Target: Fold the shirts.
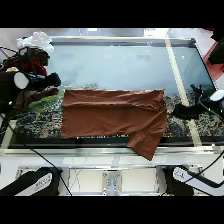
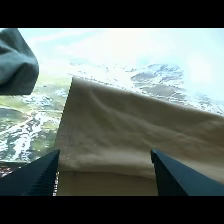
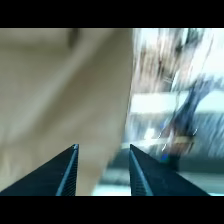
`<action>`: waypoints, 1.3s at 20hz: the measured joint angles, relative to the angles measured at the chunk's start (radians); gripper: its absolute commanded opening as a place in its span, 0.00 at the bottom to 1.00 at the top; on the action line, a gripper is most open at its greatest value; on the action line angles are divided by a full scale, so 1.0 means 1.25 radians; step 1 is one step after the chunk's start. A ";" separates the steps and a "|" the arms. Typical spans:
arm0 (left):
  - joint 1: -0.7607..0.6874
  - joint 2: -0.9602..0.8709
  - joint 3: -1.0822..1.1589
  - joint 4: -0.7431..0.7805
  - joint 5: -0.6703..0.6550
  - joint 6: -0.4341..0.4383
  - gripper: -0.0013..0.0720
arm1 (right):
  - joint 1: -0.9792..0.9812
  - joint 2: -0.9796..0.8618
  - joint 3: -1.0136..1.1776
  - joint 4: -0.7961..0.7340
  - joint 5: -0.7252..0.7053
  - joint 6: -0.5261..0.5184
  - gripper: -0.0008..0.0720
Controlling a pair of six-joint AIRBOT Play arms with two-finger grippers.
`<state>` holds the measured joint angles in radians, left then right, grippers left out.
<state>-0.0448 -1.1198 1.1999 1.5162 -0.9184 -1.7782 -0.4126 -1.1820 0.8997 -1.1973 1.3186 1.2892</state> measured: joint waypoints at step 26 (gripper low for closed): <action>0.000 0.115 -0.031 0.038 -0.104 0.002 0.89 | -0.034 0.154 -0.472 0.359 -0.155 -0.107 0.05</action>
<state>-0.0444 -0.9764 1.1614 1.5642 -1.0485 -1.7763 -0.4557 -0.9890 0.3096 -0.7483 1.1248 1.1553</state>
